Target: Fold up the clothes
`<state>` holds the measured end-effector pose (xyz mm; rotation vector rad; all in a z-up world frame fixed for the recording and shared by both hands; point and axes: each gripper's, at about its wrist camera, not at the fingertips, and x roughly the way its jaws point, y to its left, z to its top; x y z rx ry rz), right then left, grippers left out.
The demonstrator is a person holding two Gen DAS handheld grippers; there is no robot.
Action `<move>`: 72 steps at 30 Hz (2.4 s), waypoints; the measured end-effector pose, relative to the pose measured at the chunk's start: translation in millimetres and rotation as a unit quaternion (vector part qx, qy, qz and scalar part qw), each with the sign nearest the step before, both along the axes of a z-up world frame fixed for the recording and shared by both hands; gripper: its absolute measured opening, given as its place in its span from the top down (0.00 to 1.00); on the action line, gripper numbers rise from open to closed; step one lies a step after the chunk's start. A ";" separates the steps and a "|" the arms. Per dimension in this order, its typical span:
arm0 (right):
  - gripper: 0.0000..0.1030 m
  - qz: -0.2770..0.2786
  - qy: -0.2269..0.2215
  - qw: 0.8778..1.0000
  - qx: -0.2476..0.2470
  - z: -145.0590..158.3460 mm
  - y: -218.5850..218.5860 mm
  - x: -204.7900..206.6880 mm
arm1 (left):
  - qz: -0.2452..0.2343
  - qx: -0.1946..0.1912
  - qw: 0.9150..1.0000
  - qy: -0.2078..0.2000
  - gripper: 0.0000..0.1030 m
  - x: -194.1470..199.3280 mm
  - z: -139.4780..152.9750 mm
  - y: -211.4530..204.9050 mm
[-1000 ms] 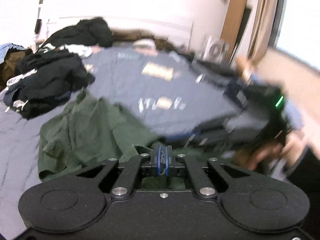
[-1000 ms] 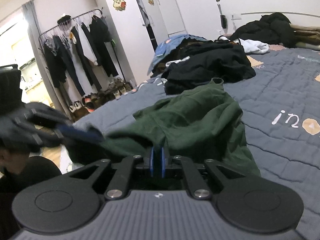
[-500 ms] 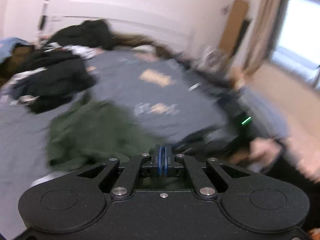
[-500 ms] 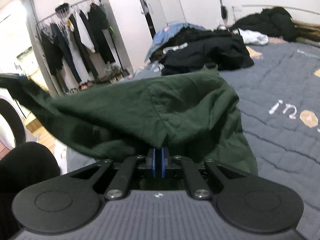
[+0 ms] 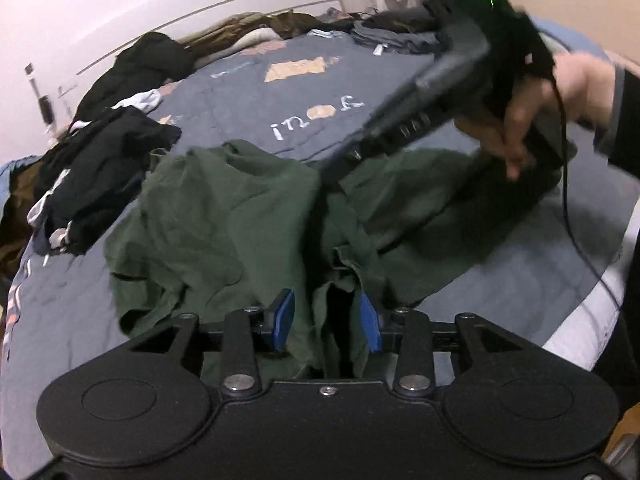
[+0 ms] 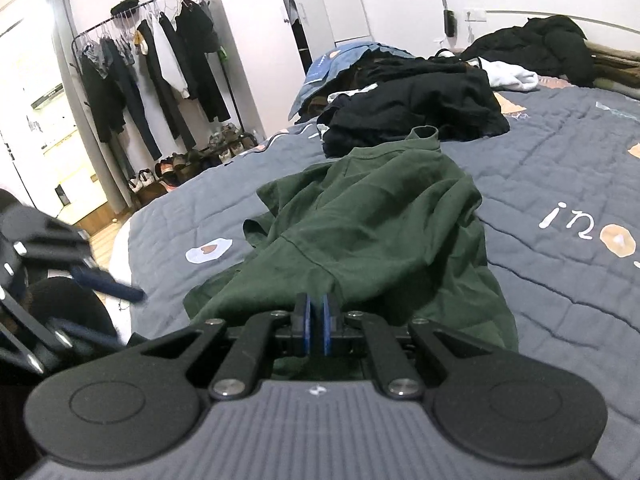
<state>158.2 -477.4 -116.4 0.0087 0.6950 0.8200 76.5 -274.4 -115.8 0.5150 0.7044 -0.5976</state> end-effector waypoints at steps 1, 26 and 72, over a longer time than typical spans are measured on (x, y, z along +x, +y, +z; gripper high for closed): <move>0.94 0.000 0.000 1.000 0.001 0.8 0.5 0.2 | -0.002 0.015 1.000 -0.003 0.64 2.1 -5.3 -3.9; 0.57 0.004 -0.084 0.993 0.087 80.6 -28.7 -33.5 | 0.083 -0.260 0.959 -0.070 0.94 18.6 153.6 53.4; 0.65 -0.474 0.057 0.879 0.016 -31.0 -214.7 50.0 | 0.146 -0.300 0.942 0.050 0.53 58.1 9.9 80.7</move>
